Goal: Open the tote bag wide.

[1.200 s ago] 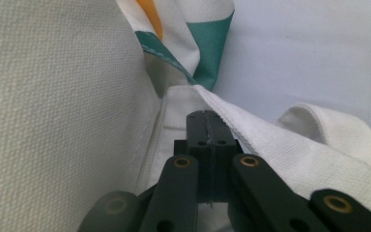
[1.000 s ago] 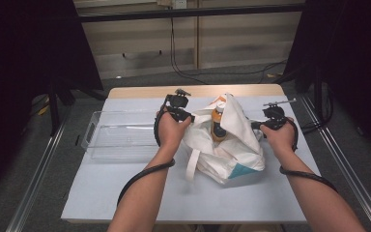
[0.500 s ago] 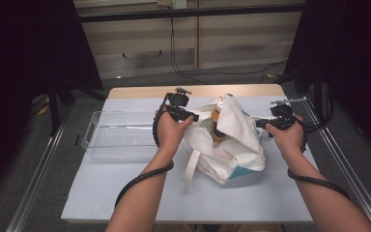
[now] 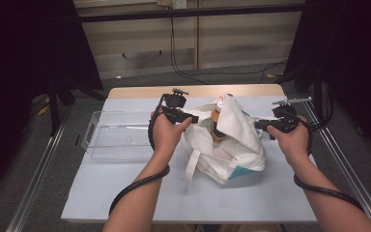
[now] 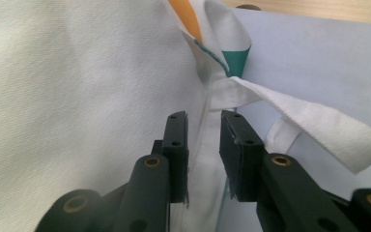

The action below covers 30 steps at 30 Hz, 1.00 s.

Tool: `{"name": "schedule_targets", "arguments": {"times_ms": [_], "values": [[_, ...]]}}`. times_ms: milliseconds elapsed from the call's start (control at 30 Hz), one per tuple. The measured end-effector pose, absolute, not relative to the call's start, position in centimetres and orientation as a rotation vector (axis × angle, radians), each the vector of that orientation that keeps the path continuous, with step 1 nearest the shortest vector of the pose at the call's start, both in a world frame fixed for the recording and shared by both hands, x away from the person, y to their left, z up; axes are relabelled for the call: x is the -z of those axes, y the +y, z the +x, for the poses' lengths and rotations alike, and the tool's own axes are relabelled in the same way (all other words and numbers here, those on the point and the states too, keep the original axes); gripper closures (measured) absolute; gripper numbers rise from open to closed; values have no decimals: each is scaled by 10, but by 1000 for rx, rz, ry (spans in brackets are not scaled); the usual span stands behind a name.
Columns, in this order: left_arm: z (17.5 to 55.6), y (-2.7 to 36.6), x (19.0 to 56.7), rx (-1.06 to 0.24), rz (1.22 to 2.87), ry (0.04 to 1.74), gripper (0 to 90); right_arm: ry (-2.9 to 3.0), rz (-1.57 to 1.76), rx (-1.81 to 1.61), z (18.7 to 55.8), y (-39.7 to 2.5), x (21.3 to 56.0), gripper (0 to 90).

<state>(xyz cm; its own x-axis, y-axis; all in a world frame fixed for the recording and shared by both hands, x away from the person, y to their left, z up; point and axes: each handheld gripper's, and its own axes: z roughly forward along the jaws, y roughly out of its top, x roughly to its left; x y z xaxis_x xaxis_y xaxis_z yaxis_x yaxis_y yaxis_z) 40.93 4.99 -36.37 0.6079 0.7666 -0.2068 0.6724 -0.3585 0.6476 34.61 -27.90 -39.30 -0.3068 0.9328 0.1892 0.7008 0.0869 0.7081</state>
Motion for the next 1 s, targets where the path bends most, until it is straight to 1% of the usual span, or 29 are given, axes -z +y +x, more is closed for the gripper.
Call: {"name": "schedule_targets", "arguments": {"times_ms": [100,200,267,367,433,600,833,900,1000], "values": [[406,50,362,-170,2125,1130,551,2078,1620,-1044,342,-278,392,714],[403,49,362,-171,2128,1122,544,2085,1629,-1040,337,-279,393,679],[402,48,363,-167,2130,1117,543,2089,1624,-1037,336,-279,393,673],[399,47,363,-178,2130,1121,542,2089,1635,-1048,335,-279,393,640],[399,48,363,-175,2135,1115,536,2104,1639,-1059,334,-277,392,594],[397,49,361,-171,2132,1120,529,2119,1624,-1043,334,-274,393,586],[391,49,358,-172,2123,1094,555,2118,1627,-1045,333,-273,397,583],[391,48,359,-158,2120,1089,585,2110,1625,-1047,333,-274,396,609],[390,48,360,-151,2119,1089,618,2112,1614,-1058,332,-274,392,683]]}}
